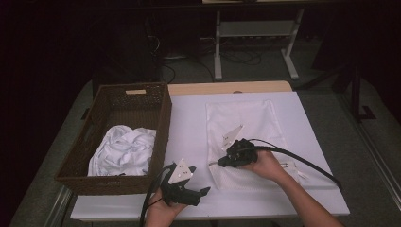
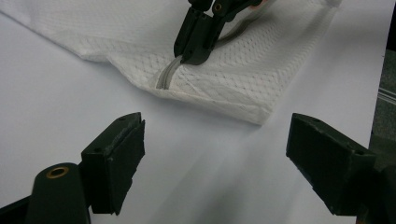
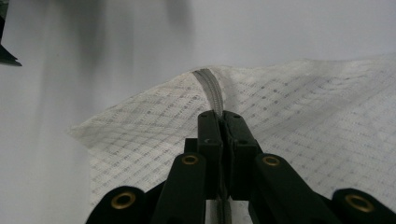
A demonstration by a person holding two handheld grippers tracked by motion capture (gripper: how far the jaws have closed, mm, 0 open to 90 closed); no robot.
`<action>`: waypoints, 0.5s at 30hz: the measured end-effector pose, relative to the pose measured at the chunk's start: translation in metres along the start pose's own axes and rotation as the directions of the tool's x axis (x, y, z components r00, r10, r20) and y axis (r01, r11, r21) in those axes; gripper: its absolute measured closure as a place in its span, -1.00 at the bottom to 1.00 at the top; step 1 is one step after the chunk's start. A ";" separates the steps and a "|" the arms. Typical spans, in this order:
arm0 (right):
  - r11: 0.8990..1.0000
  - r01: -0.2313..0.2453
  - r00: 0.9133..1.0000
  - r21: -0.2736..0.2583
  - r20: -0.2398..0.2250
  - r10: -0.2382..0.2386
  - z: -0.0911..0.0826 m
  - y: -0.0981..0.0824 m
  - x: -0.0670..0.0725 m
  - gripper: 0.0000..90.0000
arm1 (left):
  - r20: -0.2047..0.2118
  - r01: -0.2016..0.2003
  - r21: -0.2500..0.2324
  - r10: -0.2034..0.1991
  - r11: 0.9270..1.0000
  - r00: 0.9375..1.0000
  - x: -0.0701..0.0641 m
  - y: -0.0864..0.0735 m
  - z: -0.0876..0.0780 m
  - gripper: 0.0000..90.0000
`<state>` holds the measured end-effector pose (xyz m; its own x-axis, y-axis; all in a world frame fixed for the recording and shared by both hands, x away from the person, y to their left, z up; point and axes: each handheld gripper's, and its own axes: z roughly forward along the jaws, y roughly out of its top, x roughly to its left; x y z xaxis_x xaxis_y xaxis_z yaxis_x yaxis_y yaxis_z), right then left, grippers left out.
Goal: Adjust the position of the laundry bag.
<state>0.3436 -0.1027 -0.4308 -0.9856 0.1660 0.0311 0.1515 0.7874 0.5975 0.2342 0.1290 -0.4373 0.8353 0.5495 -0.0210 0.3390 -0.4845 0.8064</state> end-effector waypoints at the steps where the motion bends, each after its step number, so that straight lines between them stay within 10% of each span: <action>1: 1.000 -0.002 1.000 0.001 0.000 0.002 0.001 0.000 0.001 0.90 | 0.003 -0.002 0.002 0.002 1.000 1.000 0.000 0.000 0.000 -0.59; 15: 0.997 -0.040 0.992 -0.063 0.121 0.048 -0.029 -0.008 0.000 0.30 | 0.027 -0.004 -0.003 0.004 1.000 1.000 0.002 0.000 0.001 -0.59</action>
<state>0.3398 -0.1263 -0.4120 -0.9610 0.2740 -0.0375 0.1861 0.7409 0.6453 0.2364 0.1293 -0.4375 0.8481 0.5288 -0.0335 0.3341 -0.4846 0.8084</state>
